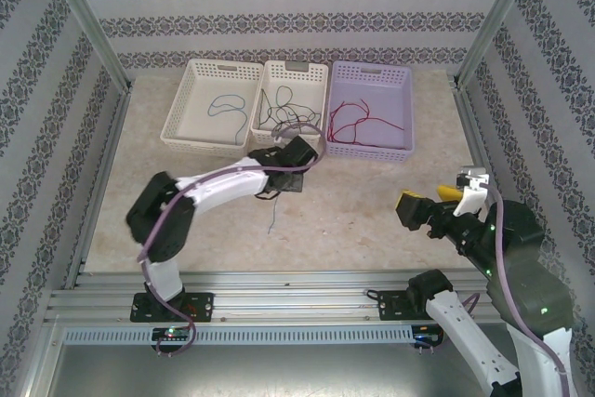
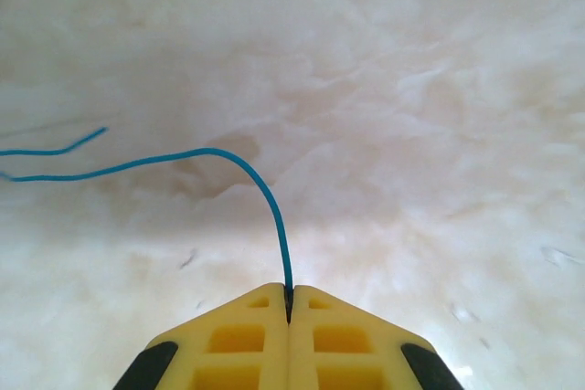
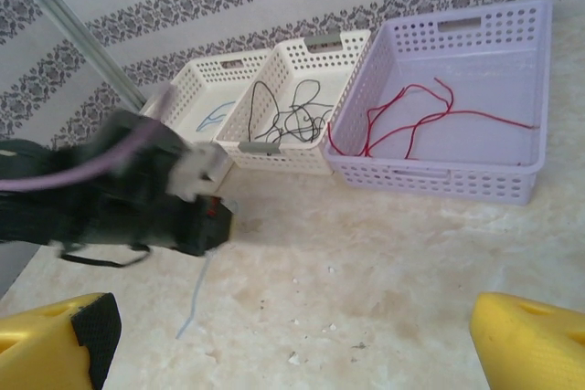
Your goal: Untangle the cables
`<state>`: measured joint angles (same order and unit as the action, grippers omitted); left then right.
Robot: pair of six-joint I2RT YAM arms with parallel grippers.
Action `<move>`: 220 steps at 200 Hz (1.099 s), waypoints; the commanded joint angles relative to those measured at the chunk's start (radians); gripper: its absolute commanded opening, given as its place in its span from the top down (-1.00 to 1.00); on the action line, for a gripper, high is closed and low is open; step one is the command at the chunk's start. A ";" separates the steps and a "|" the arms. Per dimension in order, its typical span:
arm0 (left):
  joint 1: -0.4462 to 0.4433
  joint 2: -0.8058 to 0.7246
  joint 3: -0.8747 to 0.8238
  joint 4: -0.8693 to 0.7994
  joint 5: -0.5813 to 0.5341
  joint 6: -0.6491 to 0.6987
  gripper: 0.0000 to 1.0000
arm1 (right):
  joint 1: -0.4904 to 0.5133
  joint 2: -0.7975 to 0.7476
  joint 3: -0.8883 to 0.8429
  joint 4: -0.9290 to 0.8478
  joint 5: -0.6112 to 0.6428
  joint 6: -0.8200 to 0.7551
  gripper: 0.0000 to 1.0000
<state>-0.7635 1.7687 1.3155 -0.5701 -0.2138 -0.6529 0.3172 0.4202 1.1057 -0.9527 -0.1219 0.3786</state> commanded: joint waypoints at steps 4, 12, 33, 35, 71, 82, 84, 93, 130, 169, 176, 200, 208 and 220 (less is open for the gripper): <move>-0.008 -0.199 -0.004 -0.116 -0.025 -0.009 1.00 | 0.011 -0.010 -0.031 0.032 -0.042 0.038 -0.96; -0.008 -0.249 0.014 -0.147 -0.043 0.003 1.00 | 0.010 -0.010 -0.037 0.038 -0.048 0.044 -0.96; -0.007 -0.350 0.113 -0.233 -0.092 0.061 1.00 | 0.011 -0.004 -0.050 0.055 -0.062 0.061 -0.97; -0.007 -0.356 0.126 -0.241 -0.098 0.067 1.00 | 0.010 -0.003 -0.050 0.057 -0.064 0.064 -0.96; -0.004 -0.419 0.391 -0.362 -0.208 0.183 1.00 | 0.010 0.009 -0.067 0.079 -0.082 0.087 -0.96; 0.003 -0.424 0.462 -0.370 -0.236 0.220 1.00 | 0.010 0.011 -0.073 0.086 -0.086 0.090 -0.96; 0.006 -0.425 0.474 -0.372 -0.237 0.227 1.00 | 0.011 0.012 -0.073 0.087 -0.086 0.091 -0.97; 0.017 -0.422 0.530 -0.379 -0.249 0.253 1.00 | 0.010 0.014 -0.078 0.092 -0.088 0.095 -0.96; 0.062 -0.357 0.787 -0.384 -0.312 0.385 1.00 | 0.011 0.027 -0.087 0.098 -0.096 0.100 -0.96; 0.168 -0.277 0.935 -0.273 -0.355 0.528 1.00 | 0.011 0.031 -0.097 0.112 -0.104 0.105 -0.96; 0.195 -0.263 0.942 -0.257 -0.347 0.530 1.00 | 0.011 0.033 -0.104 0.117 -0.108 0.105 -0.96; 0.288 -0.230 0.911 -0.164 -0.282 0.523 1.00 | 0.011 0.032 -0.123 0.127 -0.113 0.100 -0.96; 0.315 -0.214 0.901 -0.128 -0.261 0.525 1.00 | 0.011 0.033 -0.126 0.124 -0.113 0.099 -0.97; 0.351 -0.176 0.911 -0.097 -0.233 0.527 1.00 | 0.013 0.033 -0.133 0.122 -0.113 0.093 -0.96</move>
<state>-0.4778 1.5360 2.2311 -0.7887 -0.5049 -0.1699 0.3172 0.4480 0.9916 -0.8577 -0.2157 0.4694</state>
